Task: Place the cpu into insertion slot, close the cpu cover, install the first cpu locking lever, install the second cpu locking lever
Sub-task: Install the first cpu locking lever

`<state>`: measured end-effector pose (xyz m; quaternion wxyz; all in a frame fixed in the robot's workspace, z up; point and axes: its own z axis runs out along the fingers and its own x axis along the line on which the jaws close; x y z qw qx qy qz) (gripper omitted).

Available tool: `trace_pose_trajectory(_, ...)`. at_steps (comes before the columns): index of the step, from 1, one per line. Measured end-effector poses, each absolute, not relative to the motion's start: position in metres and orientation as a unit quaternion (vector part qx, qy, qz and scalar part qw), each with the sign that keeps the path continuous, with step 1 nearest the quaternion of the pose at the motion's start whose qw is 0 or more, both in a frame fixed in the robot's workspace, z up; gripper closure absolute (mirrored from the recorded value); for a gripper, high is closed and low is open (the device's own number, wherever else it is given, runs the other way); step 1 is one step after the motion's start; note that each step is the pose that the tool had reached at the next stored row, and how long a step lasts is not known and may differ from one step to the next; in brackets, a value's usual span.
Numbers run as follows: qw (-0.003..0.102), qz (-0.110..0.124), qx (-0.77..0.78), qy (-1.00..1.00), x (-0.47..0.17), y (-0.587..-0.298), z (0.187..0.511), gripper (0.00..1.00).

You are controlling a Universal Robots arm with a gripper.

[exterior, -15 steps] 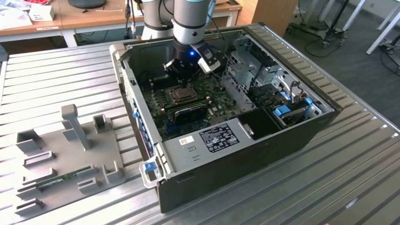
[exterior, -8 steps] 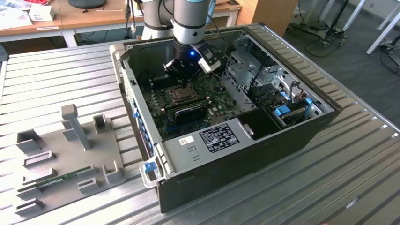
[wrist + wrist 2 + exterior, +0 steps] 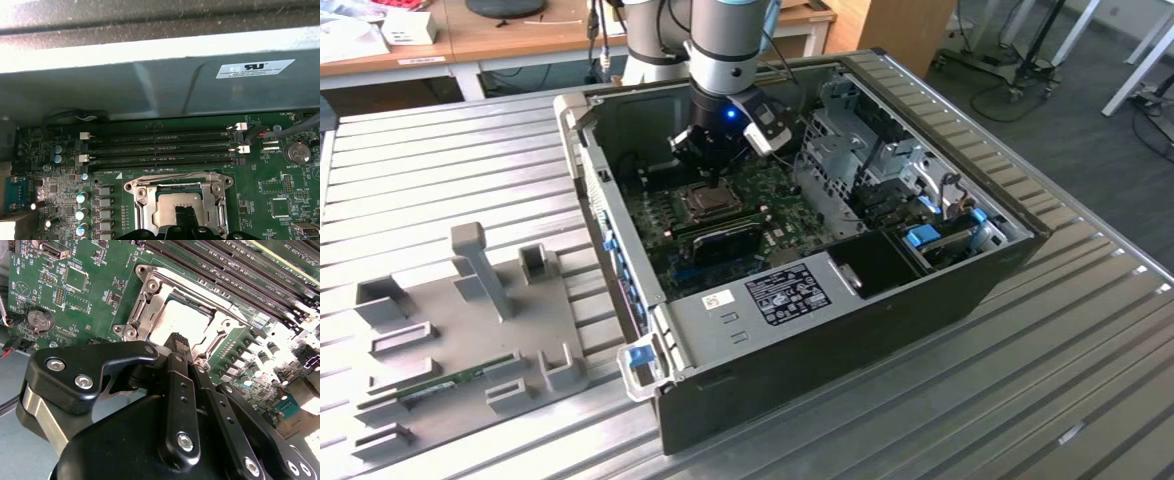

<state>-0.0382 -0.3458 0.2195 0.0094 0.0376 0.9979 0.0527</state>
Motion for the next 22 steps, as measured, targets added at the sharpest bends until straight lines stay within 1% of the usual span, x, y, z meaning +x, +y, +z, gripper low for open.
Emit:
trace_pose_trajectory(10,0.008,0.053,0.018,0.998,-0.0382,-0.3458,0.2195,0.89)
trace_pose_trajectory(12,0.007,0.053,-0.015,0.998,-0.0382,-0.3458,0.2195,0.89)
trace_pose_trajectory(22,0.006,0.053,-0.03,0.998,-0.0382,-0.3458,0.2195,0.89)
